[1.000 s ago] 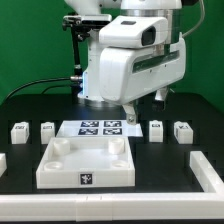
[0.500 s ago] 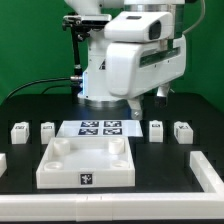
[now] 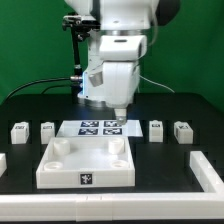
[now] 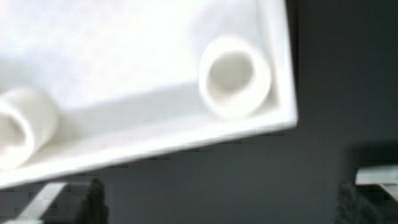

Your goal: Assemble one leg

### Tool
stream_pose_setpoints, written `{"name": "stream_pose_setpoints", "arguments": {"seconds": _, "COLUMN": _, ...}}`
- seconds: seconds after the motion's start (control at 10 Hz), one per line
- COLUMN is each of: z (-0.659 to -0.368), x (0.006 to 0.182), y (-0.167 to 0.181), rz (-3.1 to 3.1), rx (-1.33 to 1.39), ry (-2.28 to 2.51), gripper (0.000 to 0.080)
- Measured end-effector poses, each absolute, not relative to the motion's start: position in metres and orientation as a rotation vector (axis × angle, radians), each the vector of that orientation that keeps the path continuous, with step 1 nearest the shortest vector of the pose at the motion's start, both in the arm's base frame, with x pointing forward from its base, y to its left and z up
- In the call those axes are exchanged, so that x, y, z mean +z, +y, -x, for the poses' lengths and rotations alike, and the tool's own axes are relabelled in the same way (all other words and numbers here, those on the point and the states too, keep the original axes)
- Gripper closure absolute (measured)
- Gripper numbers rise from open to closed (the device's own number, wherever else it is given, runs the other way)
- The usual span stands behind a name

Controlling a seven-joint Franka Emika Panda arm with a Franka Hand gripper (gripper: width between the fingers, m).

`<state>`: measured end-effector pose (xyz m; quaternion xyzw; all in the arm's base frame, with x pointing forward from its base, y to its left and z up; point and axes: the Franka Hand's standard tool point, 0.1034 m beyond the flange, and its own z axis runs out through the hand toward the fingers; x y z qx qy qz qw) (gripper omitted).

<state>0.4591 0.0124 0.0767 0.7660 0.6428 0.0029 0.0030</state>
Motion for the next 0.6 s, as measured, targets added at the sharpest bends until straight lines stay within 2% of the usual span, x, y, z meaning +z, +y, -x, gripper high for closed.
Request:
{"name": "stream_pose_setpoints", "arguments": {"seconds": 0.4, "z": -0.459, "x": 0.076, "y": 0.007, "rz": -2.414, "rx": 0.006, "ry": 2.002, "gripper": 0.0150}}
{"name": "stream_pose_setpoints", "arguments": {"seconds": 0.6, "z": -0.451, "x": 0.067, "y": -0.011, "rz": -2.199, "rx": 0.048, "ry": 2.200, "gripper": 0.0150}}
